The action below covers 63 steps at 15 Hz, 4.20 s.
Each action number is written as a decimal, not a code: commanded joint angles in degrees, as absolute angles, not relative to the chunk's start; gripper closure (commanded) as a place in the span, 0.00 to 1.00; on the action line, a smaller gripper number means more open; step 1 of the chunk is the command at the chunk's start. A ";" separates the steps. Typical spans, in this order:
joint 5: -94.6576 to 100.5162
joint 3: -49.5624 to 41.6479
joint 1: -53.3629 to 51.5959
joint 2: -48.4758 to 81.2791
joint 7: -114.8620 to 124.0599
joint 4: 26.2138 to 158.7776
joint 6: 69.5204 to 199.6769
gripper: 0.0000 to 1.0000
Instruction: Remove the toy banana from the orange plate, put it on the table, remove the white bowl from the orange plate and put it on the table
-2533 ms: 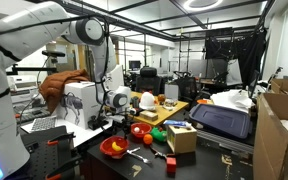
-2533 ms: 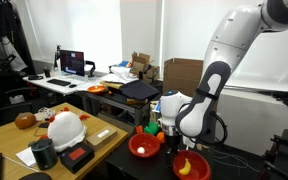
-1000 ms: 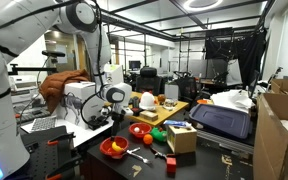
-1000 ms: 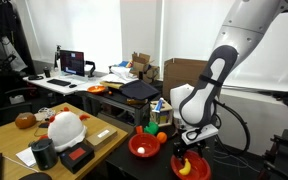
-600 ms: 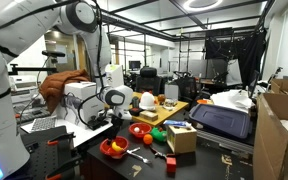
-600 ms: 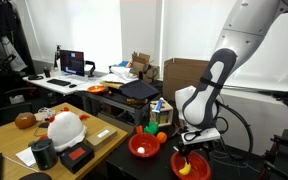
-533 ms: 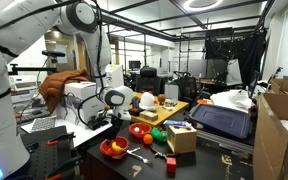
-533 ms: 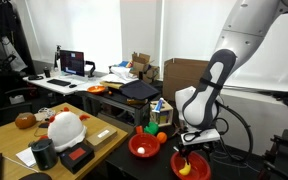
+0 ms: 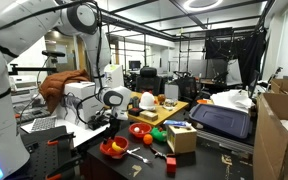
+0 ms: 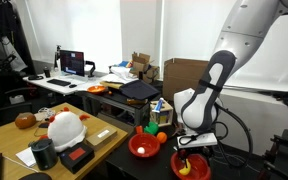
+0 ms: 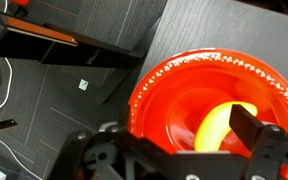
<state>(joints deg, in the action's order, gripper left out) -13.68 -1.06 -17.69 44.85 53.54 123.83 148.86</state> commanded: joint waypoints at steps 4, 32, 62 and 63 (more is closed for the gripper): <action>-10.40 -4.15 -22.73 48.04 61.43 120.38 150.38 0.00; -6.40 -7.02 -24.65 52.96 65.10 112.48 158.40 0.00; -10.52 -3.73 -22.85 54.12 65.30 113.87 158.92 0.71; -10.59 -3.66 -22.76 53.97 65.19 114.00 158.92 0.80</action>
